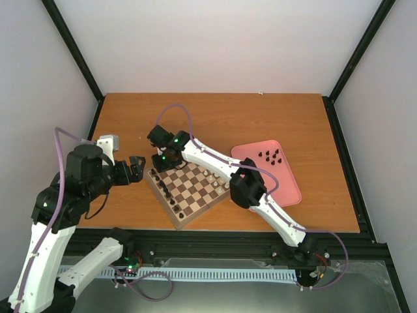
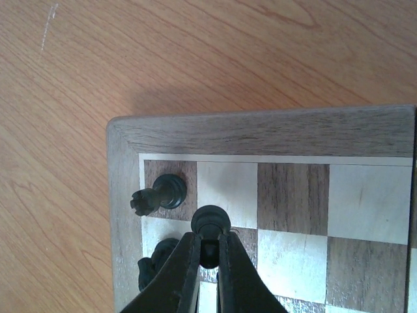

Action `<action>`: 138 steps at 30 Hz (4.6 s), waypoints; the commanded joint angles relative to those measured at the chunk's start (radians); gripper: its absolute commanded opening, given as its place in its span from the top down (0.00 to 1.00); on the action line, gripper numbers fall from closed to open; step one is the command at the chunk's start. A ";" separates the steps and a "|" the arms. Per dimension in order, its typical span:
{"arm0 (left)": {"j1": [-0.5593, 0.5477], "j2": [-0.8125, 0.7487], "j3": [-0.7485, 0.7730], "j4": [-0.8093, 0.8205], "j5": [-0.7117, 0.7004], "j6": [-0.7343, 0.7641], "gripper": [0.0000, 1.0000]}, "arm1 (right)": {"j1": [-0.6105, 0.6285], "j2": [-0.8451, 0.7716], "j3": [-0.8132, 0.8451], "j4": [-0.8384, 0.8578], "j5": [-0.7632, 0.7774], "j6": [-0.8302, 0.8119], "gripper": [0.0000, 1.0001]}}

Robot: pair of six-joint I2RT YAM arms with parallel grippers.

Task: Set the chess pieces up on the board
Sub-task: Place the chess piece on the chessboard, then adjust the chess piece on the chessboard.

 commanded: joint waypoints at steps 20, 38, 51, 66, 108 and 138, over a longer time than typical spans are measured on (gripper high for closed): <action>0.004 -0.006 0.015 -0.008 -0.013 0.027 0.00 | -0.005 0.043 0.050 -0.002 0.003 0.008 0.85; 0.004 0.000 0.010 -0.001 -0.009 0.030 0.00 | -0.016 0.022 0.065 0.005 0.005 0.005 0.76; 0.004 0.022 0.017 -0.008 -0.035 0.024 0.00 | -0.045 -0.088 0.032 -0.024 0.053 -0.032 0.64; 0.004 0.082 0.061 0.066 -0.148 -0.046 0.00 | -0.063 -0.113 -0.049 -0.088 0.046 -0.166 0.70; 0.005 0.250 0.097 0.180 -0.299 -0.055 0.00 | -0.114 -0.082 -0.283 0.098 -0.503 -0.243 0.97; 0.004 0.259 0.092 0.185 -0.299 -0.055 0.00 | -0.122 -0.008 -0.238 0.106 -0.514 -0.221 0.97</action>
